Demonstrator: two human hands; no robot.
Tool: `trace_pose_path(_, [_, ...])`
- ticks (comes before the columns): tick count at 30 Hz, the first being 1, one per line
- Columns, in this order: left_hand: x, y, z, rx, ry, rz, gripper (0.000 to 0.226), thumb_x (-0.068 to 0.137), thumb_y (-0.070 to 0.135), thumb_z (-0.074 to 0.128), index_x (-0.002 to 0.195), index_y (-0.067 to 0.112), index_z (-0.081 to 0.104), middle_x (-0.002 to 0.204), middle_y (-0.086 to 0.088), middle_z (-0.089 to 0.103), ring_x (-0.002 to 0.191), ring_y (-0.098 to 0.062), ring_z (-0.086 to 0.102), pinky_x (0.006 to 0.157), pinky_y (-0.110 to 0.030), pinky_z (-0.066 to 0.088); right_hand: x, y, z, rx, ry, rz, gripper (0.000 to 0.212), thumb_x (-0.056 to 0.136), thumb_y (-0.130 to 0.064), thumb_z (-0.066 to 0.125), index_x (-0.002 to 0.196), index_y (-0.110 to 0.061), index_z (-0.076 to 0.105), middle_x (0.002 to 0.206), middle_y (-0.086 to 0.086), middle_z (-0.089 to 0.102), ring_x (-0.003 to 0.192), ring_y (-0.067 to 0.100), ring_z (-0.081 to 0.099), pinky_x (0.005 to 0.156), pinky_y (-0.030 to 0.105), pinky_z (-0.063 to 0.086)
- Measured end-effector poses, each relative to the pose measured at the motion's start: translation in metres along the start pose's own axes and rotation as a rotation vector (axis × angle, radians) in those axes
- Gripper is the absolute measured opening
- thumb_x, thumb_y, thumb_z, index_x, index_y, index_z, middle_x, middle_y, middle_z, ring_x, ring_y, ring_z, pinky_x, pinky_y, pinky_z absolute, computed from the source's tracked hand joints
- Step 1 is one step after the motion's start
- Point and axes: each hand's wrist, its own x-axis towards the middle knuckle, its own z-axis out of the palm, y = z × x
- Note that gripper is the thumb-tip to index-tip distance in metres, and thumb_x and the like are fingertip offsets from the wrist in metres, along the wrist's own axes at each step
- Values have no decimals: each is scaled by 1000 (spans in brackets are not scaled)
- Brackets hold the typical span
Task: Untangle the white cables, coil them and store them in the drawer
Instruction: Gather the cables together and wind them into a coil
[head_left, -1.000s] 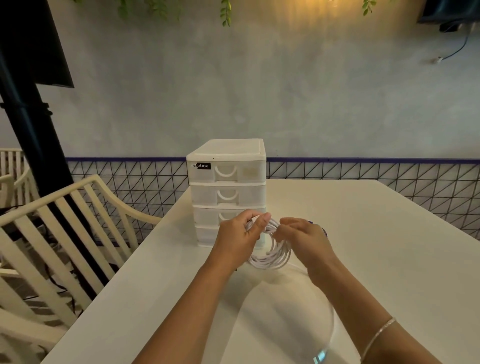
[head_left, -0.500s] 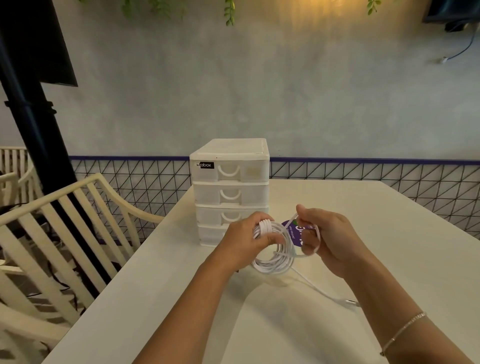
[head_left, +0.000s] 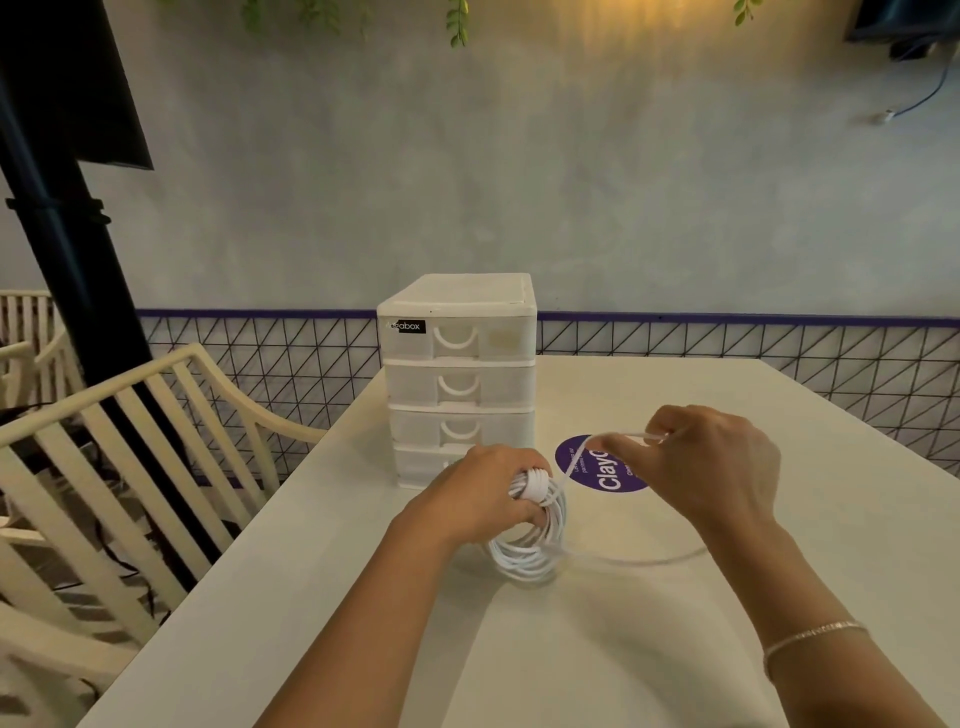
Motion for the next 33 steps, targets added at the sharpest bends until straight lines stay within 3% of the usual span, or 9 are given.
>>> trace_pose_path(5, [-2, 7, 5, -93, -80, 19, 38, 73, 18, 78, 107, 29, 65, 94, 10, 62, 86, -12, 59, 77, -25, 47, 0, 1, 1, 16, -34, 40, 58, 64, -72, 62, 92, -22, 71, 92, 0, 70, 80, 19, 58, 60, 24, 35])
trace_pose_path(11, [-3, 12, 7, -196, -79, 39, 40, 71, 15, 79, 106, 29, 65, 99, 5, 66, 87, -14, 62, 77, -25, 49, 1, 4, 11, 87, -38, 106, 56, 64, -70, 64, 88, -19, 72, 86, 4, 71, 72, 17, 50, 59, 24, 35])
trace_pose_path(16, [-5, 20, 8, -262, 15, 92, 39, 71, 16, 80, 104, 26, 61, 86, 13, 62, 73, -1, 58, 66, -14, 45, 2, 5, 19, 158, -115, 198, 57, 64, -72, 61, 84, -19, 70, 77, 1, 68, 72, 19, 59, 62, 31, 51])
trace_pose_path(21, [-7, 26, 10, -286, 95, 114, 68, 71, 23, 81, 125, 36, 42, 81, 19, 54, 74, 0, 57, 65, -7, 42, 5, 5, 20, 230, -315, 281, 57, 60, -75, 62, 75, -21, 70, 68, -4, 65, 68, 15, 59, 52, 22, 41])
trace_pose_path(26, [-6, 24, 16, -267, 113, 172, 44, 73, 22, 80, 111, 31, 61, 94, 12, 64, 78, -4, 59, 69, -15, 48, 7, 9, 24, 267, -505, 363, 61, 60, -73, 64, 78, -14, 70, 65, -1, 58, 68, 17, 55, 51, 23, 38])
trace_pose_path(31, [-3, 22, 18, -301, 166, 175, 37, 73, 18, 79, 105, 28, 64, 91, 15, 60, 76, 6, 54, 65, -3, 40, 7, 11, 30, 304, -565, 393, 61, 60, -66, 68, 84, -10, 69, 69, 2, 59, 68, 19, 54, 58, 26, 42])
trace_pose_path(33, [-2, 22, 18, -290, 230, 181, 37, 72, 19, 80, 105, 26, 65, 93, 18, 54, 80, 8, 51, 68, 0, 37, 6, 10, 29, 282, -563, 333, 50, 69, -62, 64, 74, -13, 66, 65, 0, 56, 66, 18, 51, 55, 24, 40])
